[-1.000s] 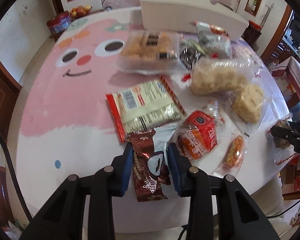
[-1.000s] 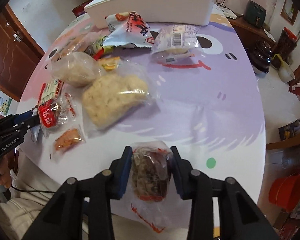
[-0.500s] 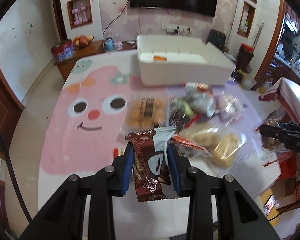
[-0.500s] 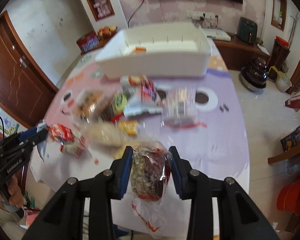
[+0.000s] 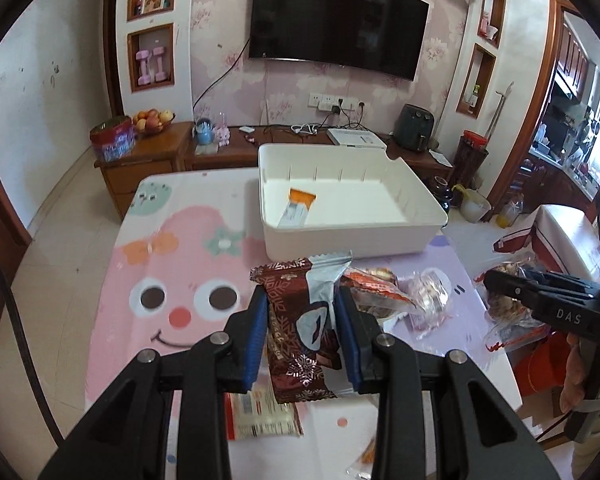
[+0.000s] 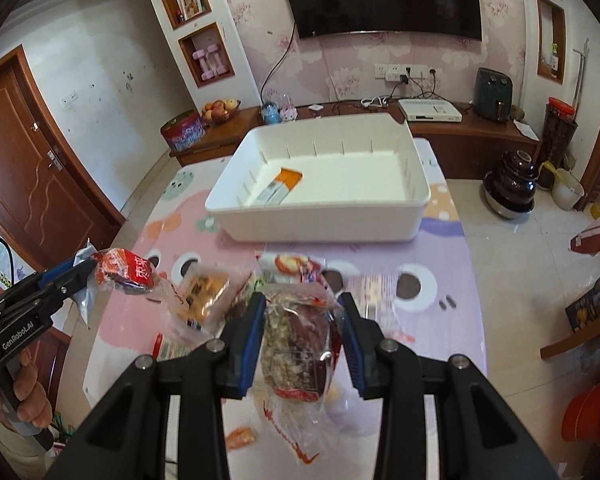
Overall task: Organize snacks
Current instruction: 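Carry both packs over the white box and open both tools to release them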
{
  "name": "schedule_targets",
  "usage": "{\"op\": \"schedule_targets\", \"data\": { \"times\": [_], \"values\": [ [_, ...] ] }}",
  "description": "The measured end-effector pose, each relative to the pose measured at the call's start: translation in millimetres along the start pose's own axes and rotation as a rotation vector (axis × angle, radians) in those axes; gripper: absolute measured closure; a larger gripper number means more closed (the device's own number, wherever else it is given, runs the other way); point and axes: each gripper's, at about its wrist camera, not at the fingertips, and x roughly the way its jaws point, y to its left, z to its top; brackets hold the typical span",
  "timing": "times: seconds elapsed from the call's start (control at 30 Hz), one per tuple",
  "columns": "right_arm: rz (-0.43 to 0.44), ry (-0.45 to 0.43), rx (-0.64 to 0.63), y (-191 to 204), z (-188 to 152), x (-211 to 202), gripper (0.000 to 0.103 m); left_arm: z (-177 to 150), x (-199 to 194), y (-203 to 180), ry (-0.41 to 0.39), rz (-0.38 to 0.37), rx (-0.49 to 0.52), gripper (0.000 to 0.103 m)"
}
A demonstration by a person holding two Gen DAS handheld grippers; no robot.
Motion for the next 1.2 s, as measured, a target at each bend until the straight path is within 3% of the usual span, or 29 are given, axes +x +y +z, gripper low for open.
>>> {"op": "schedule_targets", "data": {
  "times": [0.2, 0.57, 0.87, 1.2],
  "values": [
    [-0.008, 0.012, -0.011, 3.2, 15.1, 11.0, 0.066, 3.5, 30.3, -7.2, 0.096, 0.039, 0.057, 0.072],
    [-0.007, 0.04, -0.024, 9.2, 40.5, 34.9, 0.066, 8.5, 88.1, 2.6, 0.231, 0.008, 0.012, 0.071],
    [-0.012, 0.055, -0.016, 9.3, 61.8, 58.1, 0.066, 33.7, 115.8, 5.0, 0.217, 0.013, 0.011, 0.07],
    [-0.034, -0.026, 0.021, 3.3, 132.3, 67.9, 0.066, 120.2, 120.9, -0.1, 0.108, -0.003, 0.015, 0.071]
  ]
}}
